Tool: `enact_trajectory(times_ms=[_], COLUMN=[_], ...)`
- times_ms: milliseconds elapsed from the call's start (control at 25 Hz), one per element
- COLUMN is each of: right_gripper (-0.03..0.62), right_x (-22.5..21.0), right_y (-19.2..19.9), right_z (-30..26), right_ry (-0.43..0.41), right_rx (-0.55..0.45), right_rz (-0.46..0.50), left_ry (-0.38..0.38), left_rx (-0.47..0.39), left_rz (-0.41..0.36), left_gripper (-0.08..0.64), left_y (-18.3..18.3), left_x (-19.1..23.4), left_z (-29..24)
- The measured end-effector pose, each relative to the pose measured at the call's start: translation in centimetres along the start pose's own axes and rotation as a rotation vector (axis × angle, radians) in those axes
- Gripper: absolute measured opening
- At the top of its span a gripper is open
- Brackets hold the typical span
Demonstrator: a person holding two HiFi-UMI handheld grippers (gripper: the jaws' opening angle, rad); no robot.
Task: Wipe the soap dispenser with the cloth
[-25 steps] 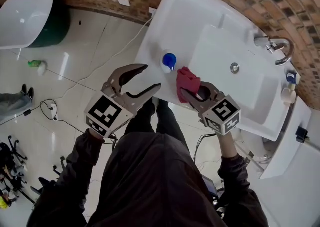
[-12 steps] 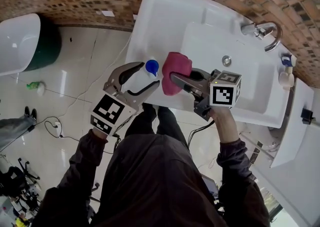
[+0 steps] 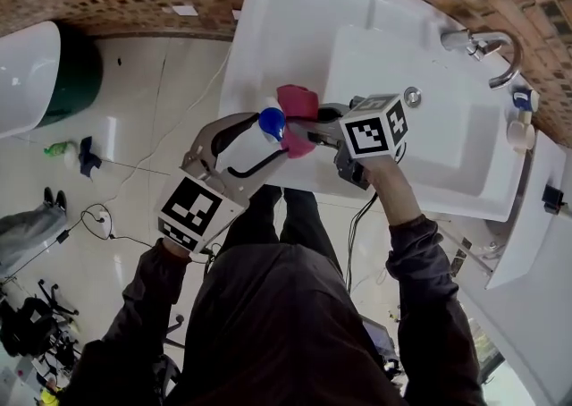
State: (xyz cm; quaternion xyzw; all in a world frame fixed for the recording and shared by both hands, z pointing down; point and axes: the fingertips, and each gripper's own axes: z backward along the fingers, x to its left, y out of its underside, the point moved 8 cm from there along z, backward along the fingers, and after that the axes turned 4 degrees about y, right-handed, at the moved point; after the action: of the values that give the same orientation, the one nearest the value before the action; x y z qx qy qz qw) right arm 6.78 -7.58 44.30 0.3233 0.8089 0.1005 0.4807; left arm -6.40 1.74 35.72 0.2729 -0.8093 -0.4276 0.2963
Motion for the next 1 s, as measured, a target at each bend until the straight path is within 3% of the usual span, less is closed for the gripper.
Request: enact_trajectory(times_ms=[320,520,760,1000], right_gripper=[0.066,0.066,0.066,0.063], right_x=[-2.3,-1.6,0.2,1.9], right_y=[1.6,1.5,1.3,2.0], right_z=[-2.5,-2.2,-1.7,-1.8], right_ry=[0.095,0.153,0.165,0.167], right_rx=[0.104,0.124,0.114,0.129], right_rz=[0.022,0.104,0.181,0.290], left_ry=[0.028,-0.057,-0.083,-0.089], left_rx=[0.027,0.063,0.155,0.195], left_rz=[0.030,0.015,0.024,-0.024], left_gripper=[0.275,0.279,0.318,0.318], left_y=[1.7,1.9,3.4,3.4], left_x=[0.8,1.6,1.6,2.0], left_z=[-0.8,-1.3,-3.0,-4.1])
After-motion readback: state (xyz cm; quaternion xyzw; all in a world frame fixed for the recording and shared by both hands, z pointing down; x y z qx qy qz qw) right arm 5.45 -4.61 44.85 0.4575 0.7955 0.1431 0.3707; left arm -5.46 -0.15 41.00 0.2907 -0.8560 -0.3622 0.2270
